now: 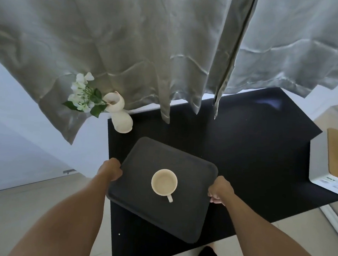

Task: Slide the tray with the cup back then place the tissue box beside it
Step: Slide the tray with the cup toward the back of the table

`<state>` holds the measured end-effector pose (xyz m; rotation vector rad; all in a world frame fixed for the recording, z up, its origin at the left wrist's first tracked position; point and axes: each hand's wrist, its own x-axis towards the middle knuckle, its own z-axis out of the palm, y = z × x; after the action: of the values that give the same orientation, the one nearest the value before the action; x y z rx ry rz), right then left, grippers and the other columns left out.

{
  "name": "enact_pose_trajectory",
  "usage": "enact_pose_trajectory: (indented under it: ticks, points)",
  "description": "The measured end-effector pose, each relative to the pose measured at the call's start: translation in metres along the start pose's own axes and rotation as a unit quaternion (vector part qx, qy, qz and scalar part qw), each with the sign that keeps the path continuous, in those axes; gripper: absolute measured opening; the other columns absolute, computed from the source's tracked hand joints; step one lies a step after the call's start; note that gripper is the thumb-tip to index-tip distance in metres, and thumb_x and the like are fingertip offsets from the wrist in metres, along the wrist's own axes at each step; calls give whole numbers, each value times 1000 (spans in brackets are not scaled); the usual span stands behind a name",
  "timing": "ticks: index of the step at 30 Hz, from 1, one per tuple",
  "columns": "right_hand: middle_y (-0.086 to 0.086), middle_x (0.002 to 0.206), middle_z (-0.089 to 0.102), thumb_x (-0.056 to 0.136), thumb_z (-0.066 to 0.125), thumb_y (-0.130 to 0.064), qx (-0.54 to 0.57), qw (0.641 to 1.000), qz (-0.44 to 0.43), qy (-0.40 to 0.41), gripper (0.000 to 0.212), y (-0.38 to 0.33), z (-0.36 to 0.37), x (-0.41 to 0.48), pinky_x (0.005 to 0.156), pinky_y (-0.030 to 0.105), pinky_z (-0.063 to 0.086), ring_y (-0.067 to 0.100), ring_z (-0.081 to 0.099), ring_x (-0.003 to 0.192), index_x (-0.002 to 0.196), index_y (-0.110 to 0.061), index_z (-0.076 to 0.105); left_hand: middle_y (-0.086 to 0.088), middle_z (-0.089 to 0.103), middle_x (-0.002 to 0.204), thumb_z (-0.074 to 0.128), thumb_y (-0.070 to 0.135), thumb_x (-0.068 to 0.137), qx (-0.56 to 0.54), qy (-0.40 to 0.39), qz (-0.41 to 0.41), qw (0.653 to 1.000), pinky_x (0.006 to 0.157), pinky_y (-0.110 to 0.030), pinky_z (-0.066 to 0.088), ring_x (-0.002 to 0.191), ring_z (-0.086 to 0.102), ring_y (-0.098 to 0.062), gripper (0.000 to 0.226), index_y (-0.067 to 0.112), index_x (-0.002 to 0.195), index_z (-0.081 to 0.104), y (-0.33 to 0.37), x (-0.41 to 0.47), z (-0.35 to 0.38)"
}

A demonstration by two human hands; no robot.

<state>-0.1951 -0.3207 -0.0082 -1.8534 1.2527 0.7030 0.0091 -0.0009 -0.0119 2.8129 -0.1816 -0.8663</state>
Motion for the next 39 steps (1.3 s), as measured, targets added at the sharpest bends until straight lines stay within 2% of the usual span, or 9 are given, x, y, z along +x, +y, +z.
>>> enact_pose_trajectory:
  ticks: [2,8,11,16,23,26,31,35,39]
  points:
    - [14,90,64,88,60,0,-6,1000,-15,8,35,-7,-12,7,77,37,63,23,69,78,121,-3,52,-4,64,98,56,11,96,-5,8,-11,1000,78,-26,47,88,60,-16,18,9,108,70,5,0,3]
    - [20,129,53,86,62,2,-24,998,-63,5,56,-31,-52,33,84,50,60,34,60,101,134,-12,36,-5,64,92,58,9,89,-18,-1,-43,999,74,-33,52,84,61,-23,19,7,103,70,28,-4,12]
    - [20,127,54,88,60,-2,-24,995,-93,4,54,-42,-70,47,82,51,60,36,61,105,135,-14,36,-8,65,92,55,5,85,-32,-3,-64,997,69,-32,49,82,63,-26,20,5,99,70,46,-6,15]
    - [15,118,60,90,59,-9,-59,987,-151,14,47,-58,-104,75,79,42,59,30,64,98,135,-10,42,-7,67,76,62,1,77,-98,23,-116,988,71,-38,61,74,70,-28,16,10,89,66,72,-2,21]
    - [15,117,62,91,57,-6,-75,977,-198,-12,45,-88,-143,105,83,50,60,33,66,99,135,-10,48,-9,71,78,69,-2,75,-142,41,-143,979,77,-40,63,75,74,-27,22,7,95,70,98,9,20]
    - [14,107,64,90,53,-2,-86,972,-219,-7,41,-106,-155,116,82,49,61,35,68,95,131,-6,52,-13,74,80,71,-3,77,-149,43,-149,976,77,-41,64,75,76,-28,20,5,95,71,108,16,15]
    - [9,86,64,87,52,2,-108,963,-249,5,28,-128,-165,133,72,39,60,28,65,76,113,-1,63,-9,69,60,72,-4,77,-151,44,-150,976,71,-37,64,65,75,-25,13,2,88,72,121,27,0]
    - [15,102,67,87,56,1,-115,960,-257,17,32,-140,-169,147,78,42,60,30,67,85,118,-2,60,-8,68,53,71,-5,75,-147,53,-152,976,66,-34,63,60,75,-24,5,0,78,72,128,39,-11]
    - [14,98,65,86,55,1,-132,956,-262,25,32,-154,-173,157,81,44,61,33,68,88,119,0,58,-9,71,54,71,-3,74,-143,54,-152,976,71,-36,64,59,75,-22,5,2,74,71,131,53,-17]
